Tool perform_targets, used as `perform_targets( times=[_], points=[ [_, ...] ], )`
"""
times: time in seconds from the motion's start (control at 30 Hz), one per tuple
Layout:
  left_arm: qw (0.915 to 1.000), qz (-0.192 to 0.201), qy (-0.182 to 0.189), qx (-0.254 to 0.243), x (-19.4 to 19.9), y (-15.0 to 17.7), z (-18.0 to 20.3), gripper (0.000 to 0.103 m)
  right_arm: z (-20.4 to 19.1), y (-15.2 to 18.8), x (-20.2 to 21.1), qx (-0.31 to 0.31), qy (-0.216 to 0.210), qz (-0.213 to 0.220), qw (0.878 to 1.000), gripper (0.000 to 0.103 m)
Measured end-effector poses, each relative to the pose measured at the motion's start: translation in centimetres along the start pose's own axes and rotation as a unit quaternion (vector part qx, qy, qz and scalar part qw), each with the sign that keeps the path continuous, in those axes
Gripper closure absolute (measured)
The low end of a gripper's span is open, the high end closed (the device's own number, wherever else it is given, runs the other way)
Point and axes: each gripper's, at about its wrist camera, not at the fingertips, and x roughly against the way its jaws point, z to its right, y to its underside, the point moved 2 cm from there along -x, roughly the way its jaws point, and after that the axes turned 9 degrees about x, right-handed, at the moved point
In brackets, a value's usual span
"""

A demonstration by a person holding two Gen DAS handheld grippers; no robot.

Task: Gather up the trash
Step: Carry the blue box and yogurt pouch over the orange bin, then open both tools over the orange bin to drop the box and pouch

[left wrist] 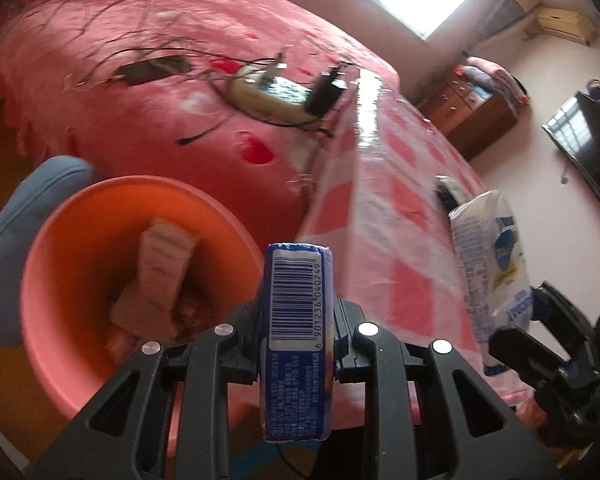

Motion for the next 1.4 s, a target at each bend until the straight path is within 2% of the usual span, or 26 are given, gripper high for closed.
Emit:
perform_targets(
  times=[0.3, 0.5, 0.53, 0.57, 0.6, 0.63, 0.7, 0.9, 1.0, 1.2, 1.27, 1.4],
  points=[
    [0.9979, 0.013, -0.045, 0.044, 0.1, -0.1, -5.7, 0.077, -4.7, -2.2, -4.7, 0.053, -0.042, -0.018, 0.998, 0.051],
    [0.9963, 0.011, -0.058, 0.063, -0.4, 0.1, -7.8, 0.075, -6.4, -2.6, -7.4, 0.084, -0.044, -0.033, 0.995, 0.049],
    [0.996, 0.013, -0.062, 0.063, -0.6, 0.1, -8.0, 0.066, -6.5, -2.6, -7.8, 0.088, -0.04, -0.036, 0.995, 0.047],
    [0.995, 0.018, -0.072, 0.067, -0.7, 0.0, -8.4, 0.059, -6.4, -2.5, -8.1, 0.088, -0.02, -0.034, 0.995, 0.038],
    [0.9936, 0.022, -0.084, 0.072, -0.7, 0.1, -8.8, 0.042, -6.4, -2.2, -8.0, 0.086, -0.014, -0.033, 0.996, 0.033],
    [0.9916, 0.028, -0.097, 0.081, -0.8, 0.0, -9.4, 0.031, -6.1, -2.0, -8.0, 0.081, -0.015, -0.032, 0.996, 0.026],
    [0.9901, 0.033, -0.104, 0.088, -0.9, 0.0, -9.9, 0.03, -5.2, -1.7, -7.7, 0.059, -0.02, -0.033, 0.998, 0.023],
    [0.9861, 0.055, -0.129, 0.089, -0.5, -0.4, -10.3, 0.022, -1.9, -1.4, -5.5, 0.006, 0.003, -0.015, 1.0, 0.02],
    [0.9845, 0.075, -0.133, 0.086, 0.0, -0.6, -10.2, 0.021, 0.1, -1.1, -4.0, -0.023, 0.017, 0.013, 1.0, 0.012],
    [0.9806, 0.129, -0.131, 0.067, 1.2, -0.4, -9.4, 0.02, 2.9, 0.0, -1.5, -0.063, 0.028, 0.055, 0.996, 0.011],
    [0.9785, 0.147, -0.131, 0.061, 1.5, -0.3, -9.0, 0.019, 3.5, 0.4, -0.7, -0.07, 0.029, 0.069, 0.995, 0.007],
    [0.977, 0.17, -0.122, 0.04, 2.1, 0.0, -8.0, 0.019, 4.0, 1.3, 0.6, -0.067, 0.049, 0.085, 0.993, 0.005]
  ],
)
